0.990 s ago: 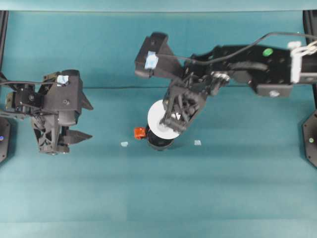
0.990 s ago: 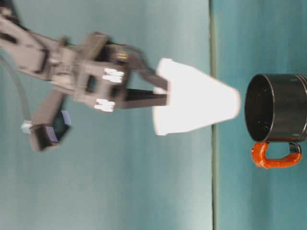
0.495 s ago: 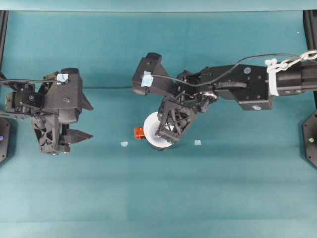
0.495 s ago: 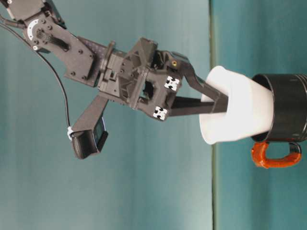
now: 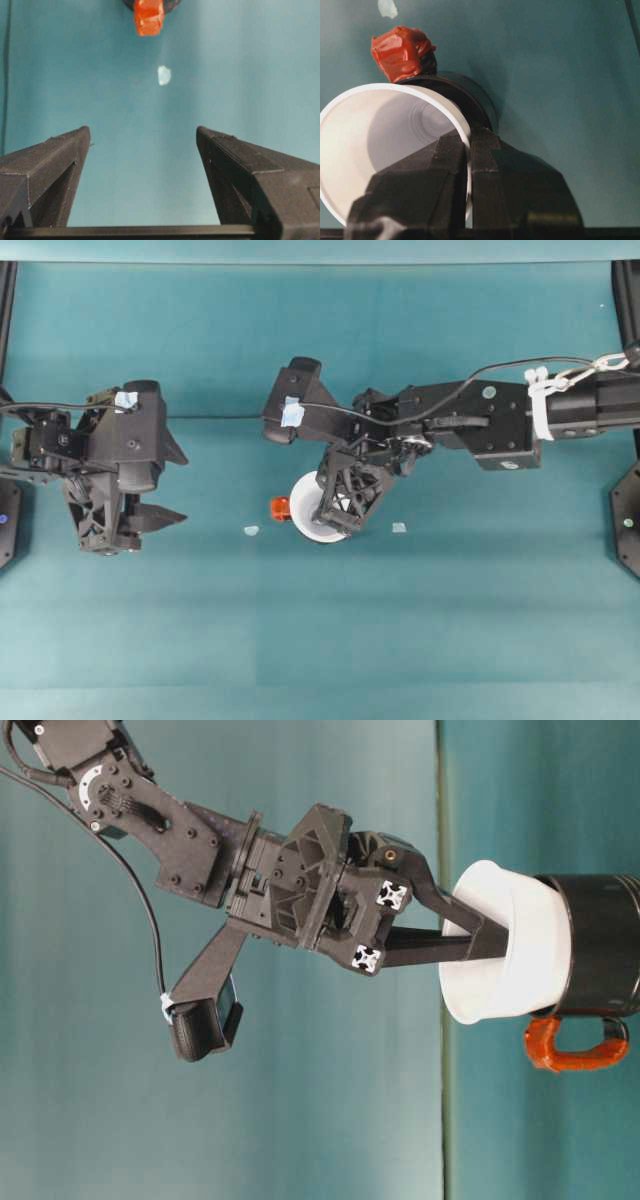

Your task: Put the paper cup into the moved red handle cup holder.

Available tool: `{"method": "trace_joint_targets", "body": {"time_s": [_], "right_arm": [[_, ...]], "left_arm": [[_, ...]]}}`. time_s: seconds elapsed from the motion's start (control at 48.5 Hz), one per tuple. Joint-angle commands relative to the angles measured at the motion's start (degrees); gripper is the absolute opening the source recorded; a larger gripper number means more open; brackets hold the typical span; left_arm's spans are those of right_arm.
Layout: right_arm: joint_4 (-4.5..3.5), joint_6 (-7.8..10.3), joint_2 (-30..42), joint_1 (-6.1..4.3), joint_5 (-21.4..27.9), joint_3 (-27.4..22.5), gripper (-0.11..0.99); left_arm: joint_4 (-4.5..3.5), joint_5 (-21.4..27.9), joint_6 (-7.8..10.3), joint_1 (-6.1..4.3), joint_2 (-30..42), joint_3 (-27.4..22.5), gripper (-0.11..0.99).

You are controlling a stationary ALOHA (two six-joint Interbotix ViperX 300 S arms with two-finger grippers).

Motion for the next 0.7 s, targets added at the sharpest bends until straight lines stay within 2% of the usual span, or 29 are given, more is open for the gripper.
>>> {"method": "trace_joint_targets", "body": {"time_s": [0.0,0.227,0.413,0.536,0.681], "right_arm": [[-0.09,-0.18,-0.4,0.35,-0.4,-0.5,-0.11],[-0.09,0.18,-0.4,0.35,-0.1,-0.6,-0.1],[0.79,0.26,-0.4,0.44,1.3,-1.0,-0.02],[0.88,0.26,-0.5,0.44,3.3,-1.7,0.17],[0.53,0.18,-1.1,0.97,3.3,-1.9,0.57]], "left_arm": [[0.09,-0.4,0.0,-0.18,-0.5,-1.5,0.9],[0.18,-0.4,-0.09,-0.26,-0.6,-1.5,0.9],[0.09,-0.4,-0.09,-0.35,-0.5,-1.4,0.9],[0.09,-0.4,-0.09,-0.35,-0.5,-1.5,0.9],[0.18,-0.4,-0.18,-0.44,-0.4,-1.5,0.9]]}}
